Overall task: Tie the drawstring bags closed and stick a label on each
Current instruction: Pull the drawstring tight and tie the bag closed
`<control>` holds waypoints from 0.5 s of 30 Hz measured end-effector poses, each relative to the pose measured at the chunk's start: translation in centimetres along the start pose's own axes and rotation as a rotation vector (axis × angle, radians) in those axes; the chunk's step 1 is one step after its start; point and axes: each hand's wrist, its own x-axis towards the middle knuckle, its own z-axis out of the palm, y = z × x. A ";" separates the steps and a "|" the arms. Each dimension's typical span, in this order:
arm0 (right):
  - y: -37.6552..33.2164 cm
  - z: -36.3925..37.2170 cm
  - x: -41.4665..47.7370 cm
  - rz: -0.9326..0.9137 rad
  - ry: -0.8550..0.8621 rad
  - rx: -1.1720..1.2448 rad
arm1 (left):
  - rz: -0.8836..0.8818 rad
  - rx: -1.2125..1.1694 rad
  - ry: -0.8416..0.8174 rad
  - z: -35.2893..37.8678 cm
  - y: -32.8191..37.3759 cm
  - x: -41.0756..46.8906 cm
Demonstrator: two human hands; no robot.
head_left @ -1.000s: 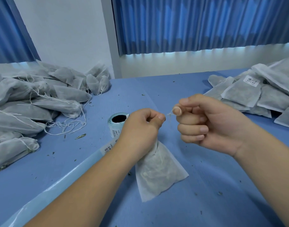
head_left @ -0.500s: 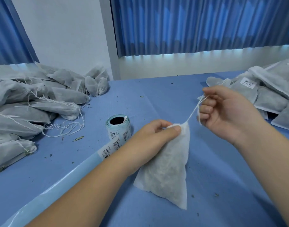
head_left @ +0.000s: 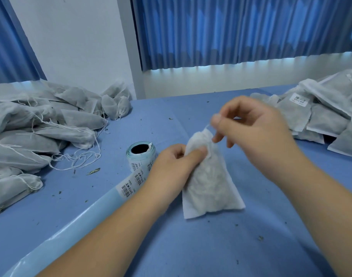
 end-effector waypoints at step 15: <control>1.4 0.1 -0.7 -0.198 -0.364 -0.741 | -0.095 -0.348 -0.084 -0.9 -0.3 0.7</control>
